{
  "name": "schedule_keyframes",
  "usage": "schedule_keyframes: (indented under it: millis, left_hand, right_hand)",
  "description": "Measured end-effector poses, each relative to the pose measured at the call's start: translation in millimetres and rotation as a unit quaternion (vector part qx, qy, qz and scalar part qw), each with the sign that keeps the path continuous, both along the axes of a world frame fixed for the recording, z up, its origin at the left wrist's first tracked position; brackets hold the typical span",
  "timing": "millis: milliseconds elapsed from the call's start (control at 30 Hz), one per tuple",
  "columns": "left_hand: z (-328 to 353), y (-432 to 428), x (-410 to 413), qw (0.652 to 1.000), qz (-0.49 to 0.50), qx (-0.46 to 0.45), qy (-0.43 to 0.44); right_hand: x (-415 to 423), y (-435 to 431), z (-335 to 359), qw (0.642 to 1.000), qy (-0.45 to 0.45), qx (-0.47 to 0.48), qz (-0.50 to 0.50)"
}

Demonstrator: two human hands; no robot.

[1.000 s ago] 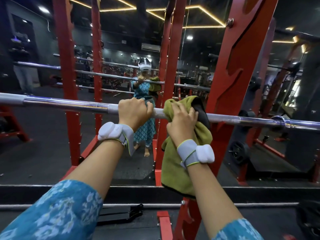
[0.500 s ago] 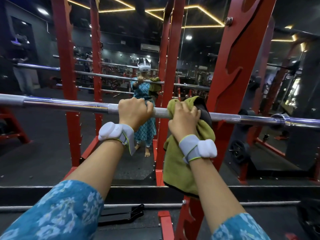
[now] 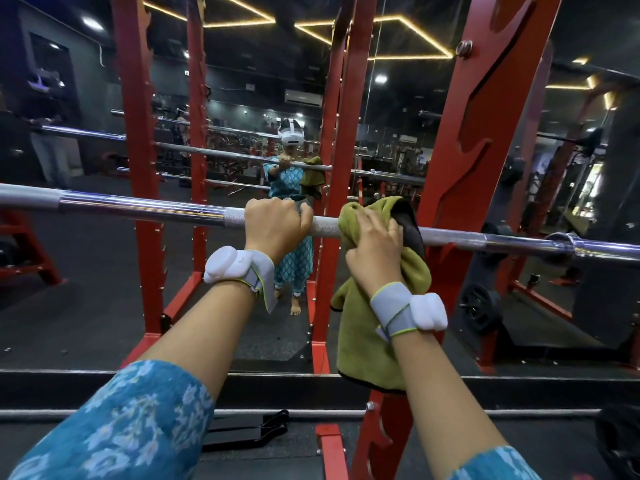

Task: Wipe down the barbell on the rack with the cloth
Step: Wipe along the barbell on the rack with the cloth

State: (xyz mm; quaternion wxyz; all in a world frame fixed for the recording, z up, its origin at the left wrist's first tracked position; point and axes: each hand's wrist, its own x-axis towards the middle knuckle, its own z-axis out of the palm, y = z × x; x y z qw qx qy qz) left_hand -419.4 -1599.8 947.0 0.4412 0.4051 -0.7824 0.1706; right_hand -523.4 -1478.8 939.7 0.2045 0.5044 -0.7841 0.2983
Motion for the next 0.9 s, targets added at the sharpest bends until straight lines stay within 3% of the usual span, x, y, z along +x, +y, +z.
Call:
schedule_keyframes:
  millis: [300, 467, 567, 800, 900]
  left_hand:
    - [-6, -10, -4, 0.998, -0.001, -0.060, 0.032]
    - [-7, -14, -5, 0.993, 0.007, -0.107, 0.042]
    - [-7, -16, -5, 0.991, 0.010, -0.123, 0.048]
    - [-8, -16, -4, 0.991, -0.005, -0.127, 0.042]
    - [-8, -15, -2, 0.991, 0.000, -0.130, 0.036]
  right_hand:
    - [13, 5, -31, 0.992, 0.057, -0.045, 0.101]
    - [-1, 5, -30, 0.993, 0.009, -0.113, 0.044]
    - [12, -6, -16, 0.998, -0.027, -0.063, 0.002]
    - [28, -9, -38, 0.992, 0.073, -0.078, 0.074]
    - [18, -1, -42, 0.992, 0.068, -0.084, 0.068]
